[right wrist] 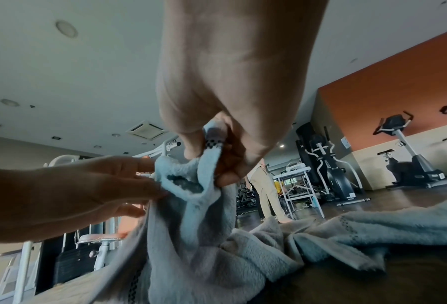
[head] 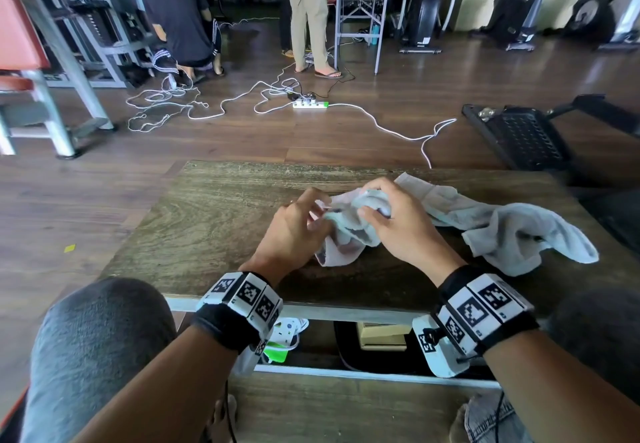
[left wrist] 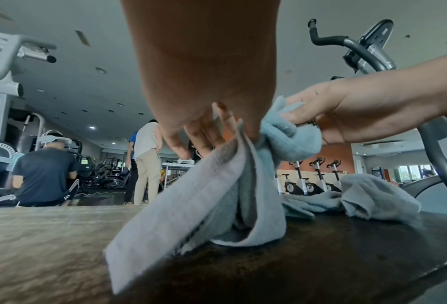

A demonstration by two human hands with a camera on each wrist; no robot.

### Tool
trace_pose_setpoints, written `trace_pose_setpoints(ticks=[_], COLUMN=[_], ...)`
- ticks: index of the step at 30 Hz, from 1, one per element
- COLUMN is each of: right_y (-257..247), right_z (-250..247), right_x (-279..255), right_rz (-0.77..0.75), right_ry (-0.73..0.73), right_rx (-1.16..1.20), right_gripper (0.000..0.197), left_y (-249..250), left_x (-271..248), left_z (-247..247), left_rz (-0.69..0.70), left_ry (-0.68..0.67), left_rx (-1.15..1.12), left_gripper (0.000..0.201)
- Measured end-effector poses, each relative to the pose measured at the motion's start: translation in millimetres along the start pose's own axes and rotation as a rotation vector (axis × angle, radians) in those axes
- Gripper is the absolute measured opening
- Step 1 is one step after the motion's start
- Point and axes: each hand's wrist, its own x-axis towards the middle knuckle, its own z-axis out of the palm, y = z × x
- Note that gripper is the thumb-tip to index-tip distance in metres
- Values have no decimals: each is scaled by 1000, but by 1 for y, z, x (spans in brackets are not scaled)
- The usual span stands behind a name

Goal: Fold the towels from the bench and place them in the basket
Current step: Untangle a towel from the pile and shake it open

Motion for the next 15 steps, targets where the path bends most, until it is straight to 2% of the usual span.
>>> trace_pose_setpoints(ticks=[3, 5, 6, 8, 9, 11, 15], right_y=[2, 1, 1, 2, 2, 2, 7], right_z=[-2, -2, -1, 2, 3, 3, -5], right_x=[2, 4, 4, 5, 5, 5, 7], right_rz=[-55, -75, -70, -35, -14, 9, 36], right_ry=[34, 29, 24, 20, 23, 31, 93], right_rx=[118, 151, 157, 171, 179, 196, 187], right_gripper=[13, 16, 19, 33, 40, 45, 35], left_y=[9, 12, 11, 11, 10, 8, 3], left_x=[-6, -10, -10, -10, -9, -7, -1], left_z=[0, 3, 5, 5, 4, 1, -7], left_rz=[-16, -38, -34, 3, 24, 40, -11], left_ry=[-232, -294, -272, -169, -112, -18, 201], left_rx=[-124, -188, -183, -147, -133, -127, -38], left_gripper=[50, 50, 44, 16, 11, 10, 8])
